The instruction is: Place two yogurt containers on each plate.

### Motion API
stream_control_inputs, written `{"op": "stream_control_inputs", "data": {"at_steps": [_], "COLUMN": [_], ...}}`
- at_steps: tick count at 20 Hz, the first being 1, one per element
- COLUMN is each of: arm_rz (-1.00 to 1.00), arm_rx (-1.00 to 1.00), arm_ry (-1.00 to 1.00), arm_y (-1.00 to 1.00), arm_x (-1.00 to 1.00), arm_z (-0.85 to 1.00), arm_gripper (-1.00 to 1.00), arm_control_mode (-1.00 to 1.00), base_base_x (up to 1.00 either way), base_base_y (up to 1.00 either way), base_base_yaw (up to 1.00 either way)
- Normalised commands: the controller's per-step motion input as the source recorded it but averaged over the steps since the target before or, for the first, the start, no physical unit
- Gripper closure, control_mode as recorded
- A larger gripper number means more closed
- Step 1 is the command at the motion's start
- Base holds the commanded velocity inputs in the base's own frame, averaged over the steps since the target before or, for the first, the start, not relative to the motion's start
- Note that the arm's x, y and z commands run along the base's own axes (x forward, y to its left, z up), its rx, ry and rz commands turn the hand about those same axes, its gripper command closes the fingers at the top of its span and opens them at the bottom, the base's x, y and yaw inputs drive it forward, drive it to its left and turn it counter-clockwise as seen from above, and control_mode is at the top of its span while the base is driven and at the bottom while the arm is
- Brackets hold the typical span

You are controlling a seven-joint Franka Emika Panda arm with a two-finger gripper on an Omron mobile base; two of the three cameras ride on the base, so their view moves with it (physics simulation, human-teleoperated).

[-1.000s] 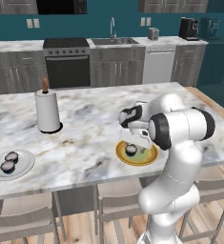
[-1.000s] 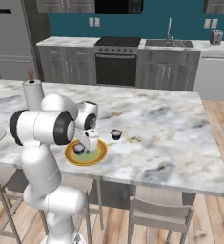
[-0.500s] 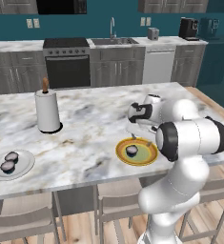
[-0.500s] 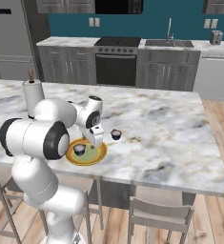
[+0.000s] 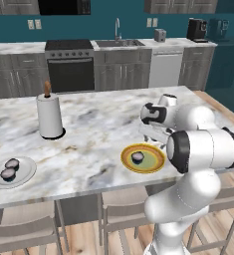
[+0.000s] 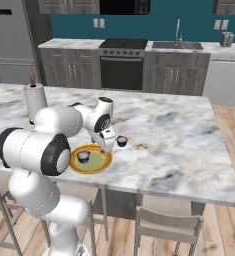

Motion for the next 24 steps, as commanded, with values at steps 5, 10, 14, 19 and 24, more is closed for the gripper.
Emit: {"op": "stream_control_inputs", "data": {"at_steps": [5,10,14,19,24], "arm_rz": [0.04,0.09,0.03,-0.01,-0.06], "arm_rx": [-0.01,-0.04,-0.08,-0.16,-0.14], "arm_ry": [-0.08,-0.14,-0.15,-0.01,0.02], "arm_y": [-0.37,-0.12,0.00,0.00,0.00], "arm_x": [0.04,0.07,0.03,0.07,0.13], "arm_z": [0.02,0.02,0.00,0.00,0.00], "arm_gripper": [-1.00,-1.00,-1.00,-1.00,-1.00], "arm_control_mode": [-1.00,-1.00,-1.00,-1.00,-1.00], "base_base_x": [0.00,0.00,0.00,0.00,0.00], "base_base_y": [0.00,0.00,0.00,0.00,0.00], "base_base_yaw": [0.00,0.00,0.00,0.00,0.00]}}
